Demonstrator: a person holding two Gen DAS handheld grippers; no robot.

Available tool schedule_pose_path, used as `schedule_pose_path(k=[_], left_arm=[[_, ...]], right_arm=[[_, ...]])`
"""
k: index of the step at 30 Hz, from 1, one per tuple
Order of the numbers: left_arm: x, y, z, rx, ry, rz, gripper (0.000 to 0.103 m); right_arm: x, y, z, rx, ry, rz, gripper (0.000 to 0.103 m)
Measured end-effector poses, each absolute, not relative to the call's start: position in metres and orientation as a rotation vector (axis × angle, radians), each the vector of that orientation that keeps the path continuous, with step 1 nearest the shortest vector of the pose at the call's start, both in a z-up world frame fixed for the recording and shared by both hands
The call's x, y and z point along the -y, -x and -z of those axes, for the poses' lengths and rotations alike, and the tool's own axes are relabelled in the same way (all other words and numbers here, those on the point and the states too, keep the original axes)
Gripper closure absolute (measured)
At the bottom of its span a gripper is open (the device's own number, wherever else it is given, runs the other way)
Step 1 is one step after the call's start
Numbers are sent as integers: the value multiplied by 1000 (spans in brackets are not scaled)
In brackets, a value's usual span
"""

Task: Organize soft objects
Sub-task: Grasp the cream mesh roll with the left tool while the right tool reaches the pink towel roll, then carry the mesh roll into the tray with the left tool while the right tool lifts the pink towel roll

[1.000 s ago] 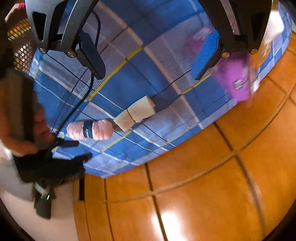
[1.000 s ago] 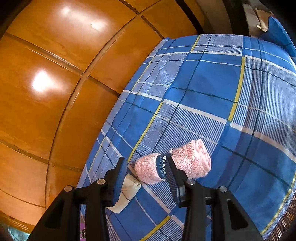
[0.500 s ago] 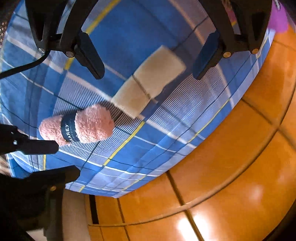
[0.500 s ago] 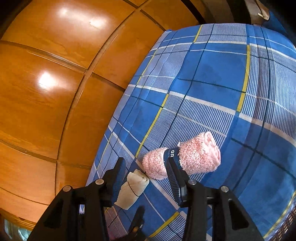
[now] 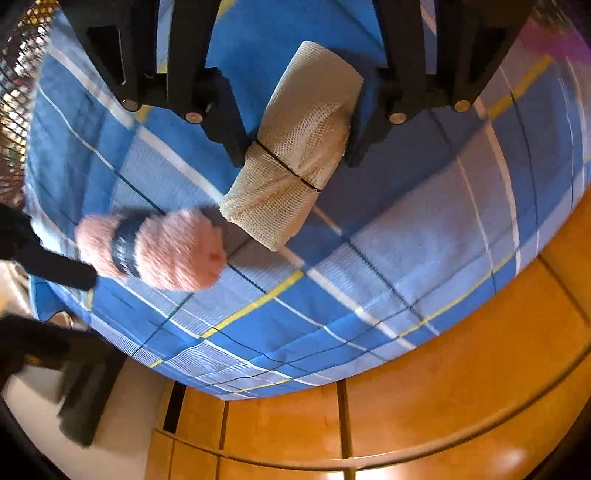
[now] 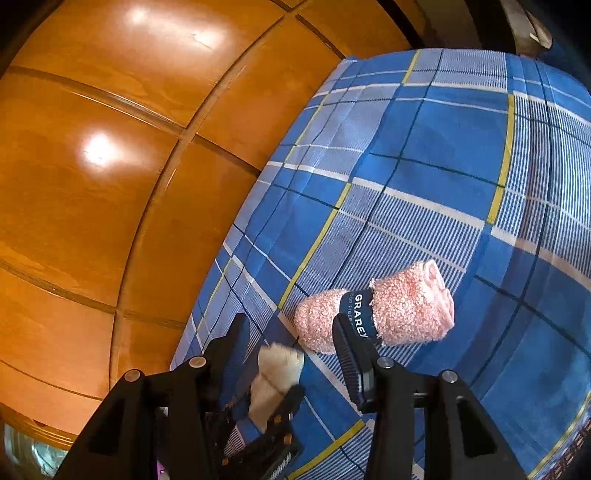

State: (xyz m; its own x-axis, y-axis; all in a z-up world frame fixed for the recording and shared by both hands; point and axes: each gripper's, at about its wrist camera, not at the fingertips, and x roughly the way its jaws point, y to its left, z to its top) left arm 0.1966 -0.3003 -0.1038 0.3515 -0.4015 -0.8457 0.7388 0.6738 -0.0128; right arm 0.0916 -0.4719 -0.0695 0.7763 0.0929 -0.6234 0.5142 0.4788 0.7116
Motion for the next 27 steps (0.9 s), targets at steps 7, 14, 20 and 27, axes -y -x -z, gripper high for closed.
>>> schedule_pose_path(k=[7, 14, 20, 27], left_arm=[[257, -148, 103, -975, -364, 720, 49], [224, -117, 107, -975, -332, 699, 49], [211, -108, 109, -971, -291, 679, 49], [203, -102, 110, -963, -285, 666, 49]], right_arm=[[455, -110, 69, -797, -907, 276, 56], [413, -159, 50, -1047, -252, 132, 39], [413, -174, 71, -1237, 126, 68, 35], [428, -183, 112, -1349, 190, 121, 38]])
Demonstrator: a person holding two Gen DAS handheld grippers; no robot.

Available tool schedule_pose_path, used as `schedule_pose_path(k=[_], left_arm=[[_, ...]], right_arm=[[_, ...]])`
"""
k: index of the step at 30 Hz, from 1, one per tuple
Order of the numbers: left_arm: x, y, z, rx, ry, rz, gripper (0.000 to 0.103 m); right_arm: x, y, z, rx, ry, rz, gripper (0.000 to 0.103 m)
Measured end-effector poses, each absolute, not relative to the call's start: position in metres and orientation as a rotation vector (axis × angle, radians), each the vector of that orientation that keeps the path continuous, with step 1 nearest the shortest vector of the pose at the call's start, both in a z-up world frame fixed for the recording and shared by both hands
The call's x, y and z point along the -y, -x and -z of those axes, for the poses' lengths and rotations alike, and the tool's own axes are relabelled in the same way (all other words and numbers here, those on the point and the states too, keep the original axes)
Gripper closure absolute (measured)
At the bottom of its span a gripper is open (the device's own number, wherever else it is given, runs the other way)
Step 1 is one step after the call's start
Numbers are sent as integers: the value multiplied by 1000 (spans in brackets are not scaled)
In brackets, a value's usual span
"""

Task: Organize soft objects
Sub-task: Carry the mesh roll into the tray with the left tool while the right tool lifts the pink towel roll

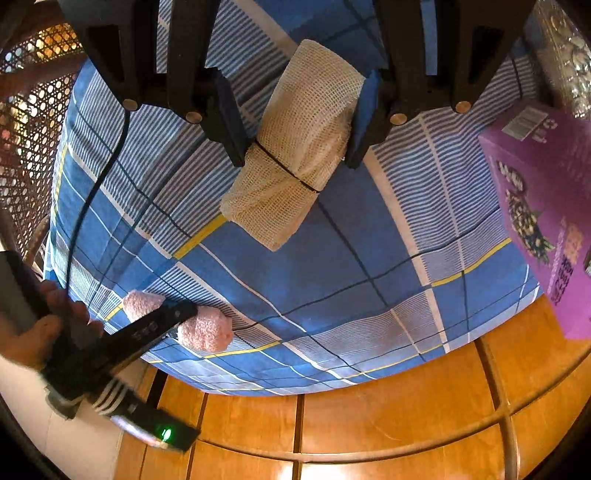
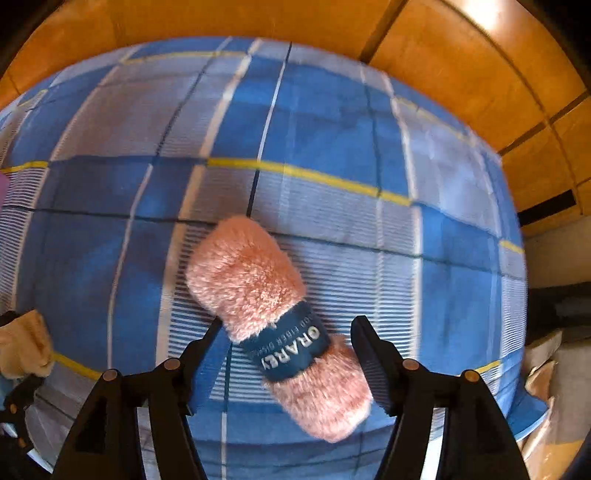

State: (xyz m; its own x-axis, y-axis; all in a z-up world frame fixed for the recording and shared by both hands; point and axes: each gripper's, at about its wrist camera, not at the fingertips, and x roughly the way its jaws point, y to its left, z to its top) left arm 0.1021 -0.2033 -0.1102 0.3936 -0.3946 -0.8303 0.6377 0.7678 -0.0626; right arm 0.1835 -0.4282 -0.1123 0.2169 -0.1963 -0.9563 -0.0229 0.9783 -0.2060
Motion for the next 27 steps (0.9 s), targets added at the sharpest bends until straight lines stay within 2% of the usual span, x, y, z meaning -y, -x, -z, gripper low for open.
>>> schedule_pose_path(k=[1, 4, 12, 19, 27], left_arm=[[202, -102, 110, -960, -285, 664, 49], [198, -101, 111, -959, -279, 662, 49], [191, -116, 85, -961, -209, 647, 51], [197, -148, 26, -885, -152, 652, 51], [173, -225, -62, -789, -62, 524, 50]], right_arm=[[430, -183, 111, -1335, 152, 115, 56], [426, -179, 103, -1306, 107, 142, 62], [409, -174, 109, -1250, -125, 208, 60], [406, -168, 112, -1227, -83, 219, 57], [392, -162, 113, -1204, 2, 213, 56]])
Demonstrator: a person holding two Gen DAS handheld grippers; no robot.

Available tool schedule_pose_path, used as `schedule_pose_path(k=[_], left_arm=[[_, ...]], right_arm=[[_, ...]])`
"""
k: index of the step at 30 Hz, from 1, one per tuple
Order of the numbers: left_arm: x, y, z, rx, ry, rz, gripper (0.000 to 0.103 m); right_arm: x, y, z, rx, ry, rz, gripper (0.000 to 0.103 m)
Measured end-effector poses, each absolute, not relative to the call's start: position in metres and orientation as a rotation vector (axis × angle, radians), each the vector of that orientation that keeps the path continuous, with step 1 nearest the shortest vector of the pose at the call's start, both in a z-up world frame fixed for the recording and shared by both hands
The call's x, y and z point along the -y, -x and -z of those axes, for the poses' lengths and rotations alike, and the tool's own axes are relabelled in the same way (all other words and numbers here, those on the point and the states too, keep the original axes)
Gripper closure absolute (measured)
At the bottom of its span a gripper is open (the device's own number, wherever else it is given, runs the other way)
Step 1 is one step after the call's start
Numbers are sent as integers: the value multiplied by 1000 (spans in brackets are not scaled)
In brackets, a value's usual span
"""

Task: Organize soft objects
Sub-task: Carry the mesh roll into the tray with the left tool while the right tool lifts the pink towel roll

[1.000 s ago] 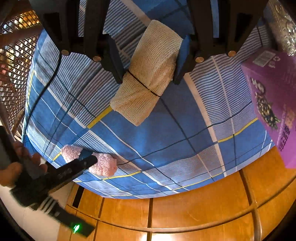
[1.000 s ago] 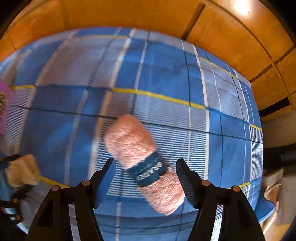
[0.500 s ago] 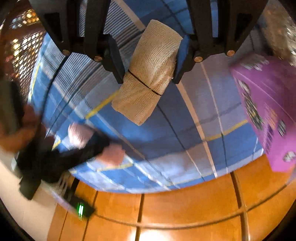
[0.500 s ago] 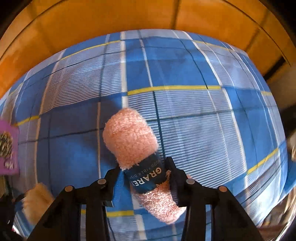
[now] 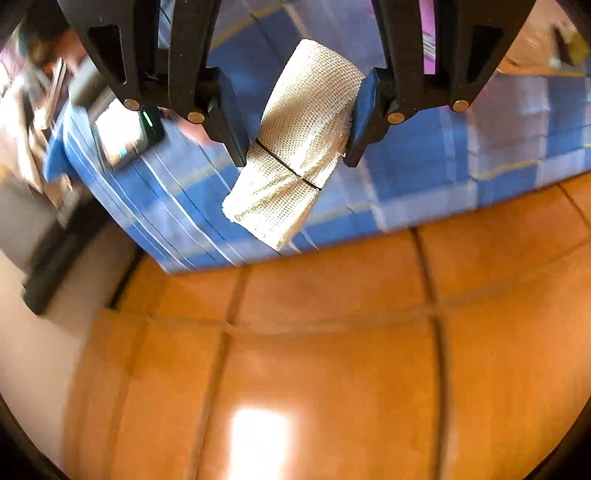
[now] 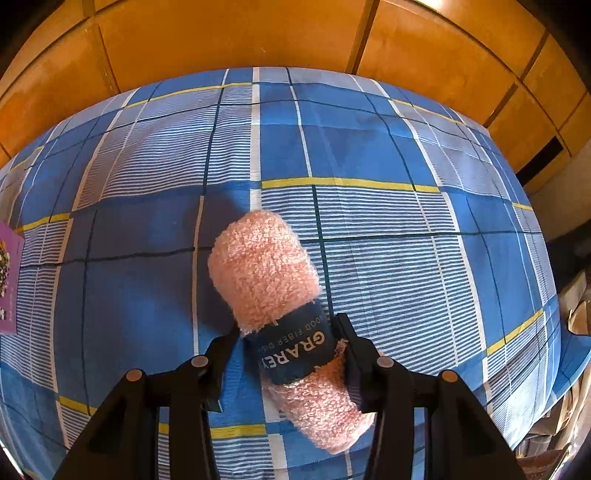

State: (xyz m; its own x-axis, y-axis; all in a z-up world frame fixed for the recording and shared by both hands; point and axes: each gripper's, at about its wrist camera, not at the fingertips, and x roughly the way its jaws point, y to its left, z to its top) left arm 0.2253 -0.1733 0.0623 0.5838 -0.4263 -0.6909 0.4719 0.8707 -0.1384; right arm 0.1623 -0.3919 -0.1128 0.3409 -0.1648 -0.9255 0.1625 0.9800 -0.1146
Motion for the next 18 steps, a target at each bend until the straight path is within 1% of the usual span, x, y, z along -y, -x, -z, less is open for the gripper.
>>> schedule_pose_path(k=[4, 9, 13, 18], left_arm=[[114, -263, -82, -776, -15, 359, 50], [18, -269, -77, -776, 23, 162, 50], [-62, -242, -59, -783, 69, 41, 50], [-154, -177, -33, -782, 165, -63, 50]], right_arm=[[387, -164, 112, -1199, 15, 210, 56], [383, -170, 112, -1201, 19, 210, 56], [377, -166, 110, -1199, 26, 212, 56], [369, -165, 111, -1183, 90, 218, 57]])
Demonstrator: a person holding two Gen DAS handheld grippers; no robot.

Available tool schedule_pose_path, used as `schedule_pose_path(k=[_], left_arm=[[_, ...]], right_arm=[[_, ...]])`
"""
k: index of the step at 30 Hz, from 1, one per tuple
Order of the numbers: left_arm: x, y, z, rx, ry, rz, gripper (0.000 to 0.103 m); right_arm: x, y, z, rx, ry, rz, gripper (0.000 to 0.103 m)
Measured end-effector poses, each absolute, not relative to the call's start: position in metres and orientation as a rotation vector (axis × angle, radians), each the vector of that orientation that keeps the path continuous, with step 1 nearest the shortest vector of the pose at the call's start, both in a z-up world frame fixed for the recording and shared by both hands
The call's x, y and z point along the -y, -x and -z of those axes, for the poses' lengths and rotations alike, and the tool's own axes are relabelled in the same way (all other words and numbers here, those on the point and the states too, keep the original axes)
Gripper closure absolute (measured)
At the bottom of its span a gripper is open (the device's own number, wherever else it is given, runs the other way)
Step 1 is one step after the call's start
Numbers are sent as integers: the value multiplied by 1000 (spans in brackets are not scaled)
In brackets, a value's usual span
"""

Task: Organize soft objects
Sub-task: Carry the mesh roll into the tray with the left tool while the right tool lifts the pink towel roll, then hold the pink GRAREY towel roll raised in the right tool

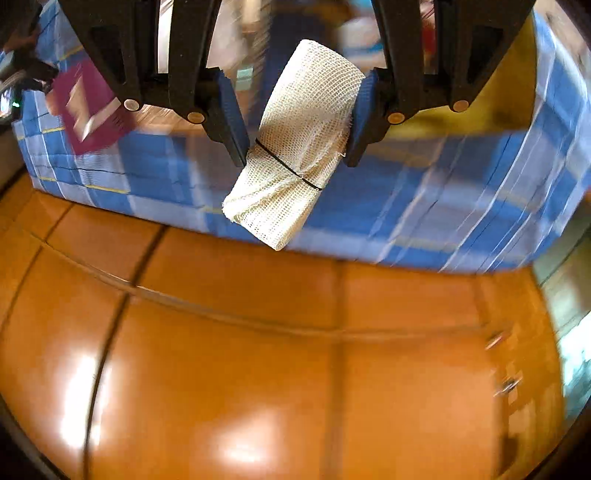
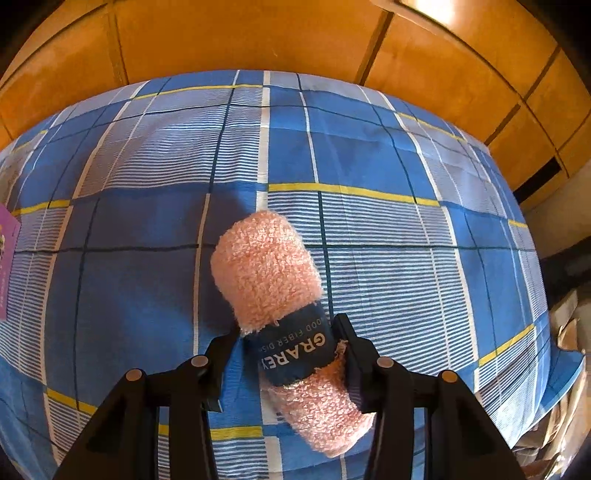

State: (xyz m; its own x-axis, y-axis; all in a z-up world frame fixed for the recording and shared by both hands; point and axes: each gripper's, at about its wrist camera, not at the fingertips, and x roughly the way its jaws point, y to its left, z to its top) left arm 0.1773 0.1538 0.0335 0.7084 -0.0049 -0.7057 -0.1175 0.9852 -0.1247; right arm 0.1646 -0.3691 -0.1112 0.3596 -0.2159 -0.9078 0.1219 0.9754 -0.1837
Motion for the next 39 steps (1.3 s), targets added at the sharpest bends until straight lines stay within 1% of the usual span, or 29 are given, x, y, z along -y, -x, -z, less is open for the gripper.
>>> schedule_pose_path(k=[4, 10, 14, 18, 21, 23, 24, 27, 39], left_arm=[[-213, -110, -11, -771, 272, -142, 50], [-260, -21, 25, -770, 419, -245, 50], [-278, 21, 38, -754, 483, -300, 50], [-288, 33, 50, -760, 517, -323, 48], [-282, 31, 61, -777, 508, -320, 45], [-280, 27, 66, -779, 487, -324, 38], [-276, 24, 68, -786, 464, -324, 29], [-271, 25, 72, -789, 430, -328, 17], [-249, 44, 53, -718, 284, -343, 17]], right_arm=[[363, -162, 111, -1171, 130, 222, 58], [355, -160, 111, -1158, 181, 231, 59], [354, -160, 111, -1153, 191, 238, 59], [351, -159, 111, -1146, 206, 248, 59], [349, -158, 111, -1141, 213, 259, 59], [348, -157, 112, -1140, 216, 264, 59], [348, -157, 112, -1140, 215, 267, 59], [347, -157, 112, -1139, 210, 275, 59], [347, -160, 111, -1142, 185, 316, 59]])
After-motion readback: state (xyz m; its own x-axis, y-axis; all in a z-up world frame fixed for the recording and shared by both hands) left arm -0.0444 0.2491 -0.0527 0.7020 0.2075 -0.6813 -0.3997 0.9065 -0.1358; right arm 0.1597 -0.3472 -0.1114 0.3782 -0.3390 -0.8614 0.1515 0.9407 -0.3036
